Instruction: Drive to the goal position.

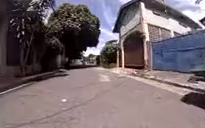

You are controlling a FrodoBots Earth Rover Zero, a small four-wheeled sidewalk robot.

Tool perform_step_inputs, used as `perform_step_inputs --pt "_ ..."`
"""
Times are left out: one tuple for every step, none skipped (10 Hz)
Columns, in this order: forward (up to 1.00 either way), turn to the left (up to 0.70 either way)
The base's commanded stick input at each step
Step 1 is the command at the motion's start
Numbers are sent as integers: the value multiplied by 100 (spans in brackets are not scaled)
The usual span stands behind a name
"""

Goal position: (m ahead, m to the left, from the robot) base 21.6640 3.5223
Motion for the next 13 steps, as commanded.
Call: perform_step_inputs --pt "85 0" --pt "85 0" --pt "85 0" --pt "85 0" --pt "85 0" --pt "85 0" --pt "85 0" --pt "85 0" --pt "85 0" --pt "85 0" --pt "85 0" --pt "85 0" --pt "85 0"
